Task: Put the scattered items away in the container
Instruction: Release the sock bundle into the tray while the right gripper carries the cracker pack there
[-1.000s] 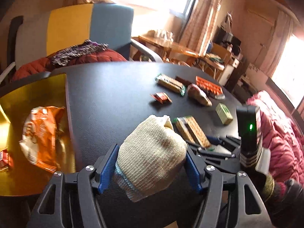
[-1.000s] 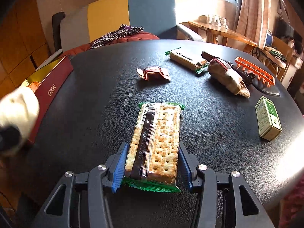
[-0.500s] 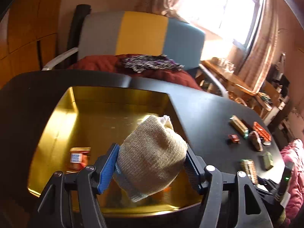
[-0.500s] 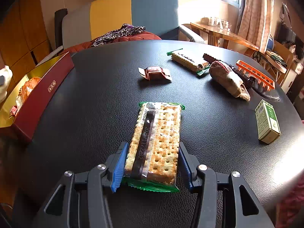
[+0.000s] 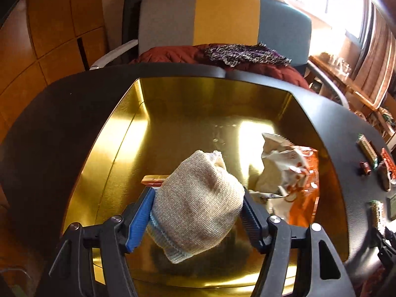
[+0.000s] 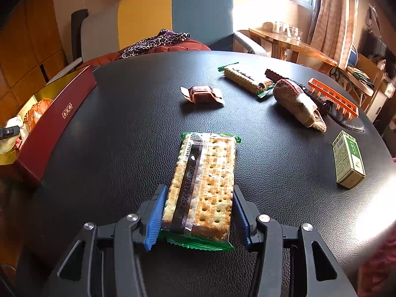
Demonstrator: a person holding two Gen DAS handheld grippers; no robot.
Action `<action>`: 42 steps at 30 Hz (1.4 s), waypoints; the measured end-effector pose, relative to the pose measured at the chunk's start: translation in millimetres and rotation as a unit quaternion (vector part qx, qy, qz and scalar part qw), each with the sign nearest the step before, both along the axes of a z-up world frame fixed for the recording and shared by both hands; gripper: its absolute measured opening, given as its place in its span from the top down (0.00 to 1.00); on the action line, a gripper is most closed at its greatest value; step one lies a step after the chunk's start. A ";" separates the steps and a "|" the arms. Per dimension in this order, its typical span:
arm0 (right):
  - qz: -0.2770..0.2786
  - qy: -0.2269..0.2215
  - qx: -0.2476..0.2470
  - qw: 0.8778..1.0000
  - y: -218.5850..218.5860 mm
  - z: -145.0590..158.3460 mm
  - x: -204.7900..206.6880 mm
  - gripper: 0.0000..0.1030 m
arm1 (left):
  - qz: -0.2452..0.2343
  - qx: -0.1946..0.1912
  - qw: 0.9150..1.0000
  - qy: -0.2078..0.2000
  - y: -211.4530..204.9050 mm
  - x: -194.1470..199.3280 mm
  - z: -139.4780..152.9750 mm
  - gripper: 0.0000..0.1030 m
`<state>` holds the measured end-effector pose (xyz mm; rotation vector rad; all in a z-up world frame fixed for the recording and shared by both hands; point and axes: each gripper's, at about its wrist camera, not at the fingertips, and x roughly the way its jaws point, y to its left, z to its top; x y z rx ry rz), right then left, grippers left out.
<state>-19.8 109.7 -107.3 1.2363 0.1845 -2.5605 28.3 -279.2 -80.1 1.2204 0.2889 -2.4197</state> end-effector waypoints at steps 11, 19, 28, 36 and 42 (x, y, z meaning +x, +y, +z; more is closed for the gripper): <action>0.000 -0.001 0.007 1.000 -1.8 0.1 -0.3 0.50 | 0.005 -0.005 1.000 0.020 -1.3 13.9 10.0 0.30; -0.011 0.003 0.004 1.000 -5.7 1.4 -0.9 0.51 | 0.017 -0.016 0.998 0.061 2.3 45.7 38.3 0.30; 0.022 -0.052 -0.127 0.990 -28.7 13.2 -11.1 0.52 | 0.024 0.000 0.998 0.059 5.8 74.8 33.6 0.30; 0.140 -0.012 -0.156 0.978 -111.8 65.6 2.2 0.52 | 0.038 0.024 0.997 0.063 -2.1 90.9 25.3 0.30; 0.238 0.024 -0.123 0.963 -205.7 92.3 10.1 0.52 | 0.045 0.035 0.996 0.075 -7.8 100.7 25.4 0.30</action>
